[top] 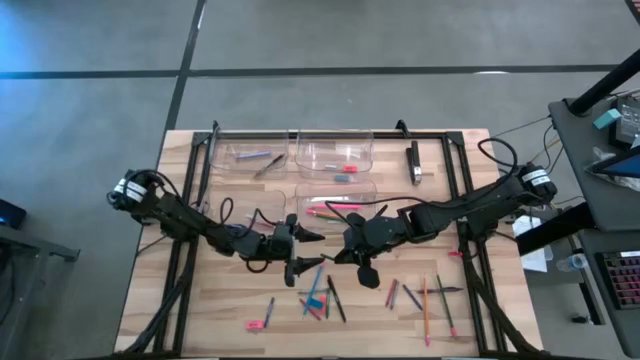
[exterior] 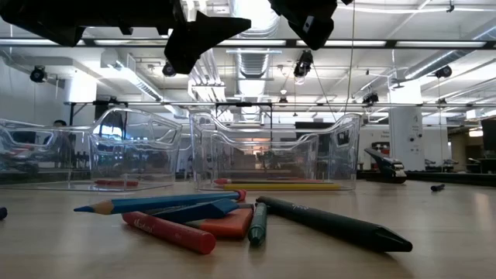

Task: Sort crayons/erasers/pens/pencils in bins
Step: Put the top green crayon into the bottom left transparent bin

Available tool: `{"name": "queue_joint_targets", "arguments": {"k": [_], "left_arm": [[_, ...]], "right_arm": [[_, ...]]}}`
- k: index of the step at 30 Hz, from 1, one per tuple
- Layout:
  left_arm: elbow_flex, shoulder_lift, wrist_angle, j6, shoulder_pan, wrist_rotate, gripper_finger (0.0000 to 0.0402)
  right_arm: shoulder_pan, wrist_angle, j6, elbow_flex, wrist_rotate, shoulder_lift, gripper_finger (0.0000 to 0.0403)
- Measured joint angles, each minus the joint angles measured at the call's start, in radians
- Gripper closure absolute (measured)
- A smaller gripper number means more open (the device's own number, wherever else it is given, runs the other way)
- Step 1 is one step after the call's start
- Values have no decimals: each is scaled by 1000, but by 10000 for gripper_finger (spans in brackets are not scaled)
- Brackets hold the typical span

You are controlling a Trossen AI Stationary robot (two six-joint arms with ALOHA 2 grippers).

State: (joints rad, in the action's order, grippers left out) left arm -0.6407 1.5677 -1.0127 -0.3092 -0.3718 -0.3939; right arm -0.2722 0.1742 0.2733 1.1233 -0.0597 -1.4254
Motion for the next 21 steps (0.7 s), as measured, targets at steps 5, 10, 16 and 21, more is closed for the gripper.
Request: {"name": "queue_joint_targets", "arguments": {"k": [5,10,16,21], "left_arm": [[-28,10,8,0,0,2,87],[-35,12,6,-2,0,2,110],[-35,12,1,-27,3,0,195],[-35,12,-11,-26,11,-2,284]], "right_arm": [[0,-9,0,-2,3,1,390],[0,-35,3,-12,9,2,390],[2,-39,3,-14,64,2,390],[11,-62,3,-14,67,2,390]]}}
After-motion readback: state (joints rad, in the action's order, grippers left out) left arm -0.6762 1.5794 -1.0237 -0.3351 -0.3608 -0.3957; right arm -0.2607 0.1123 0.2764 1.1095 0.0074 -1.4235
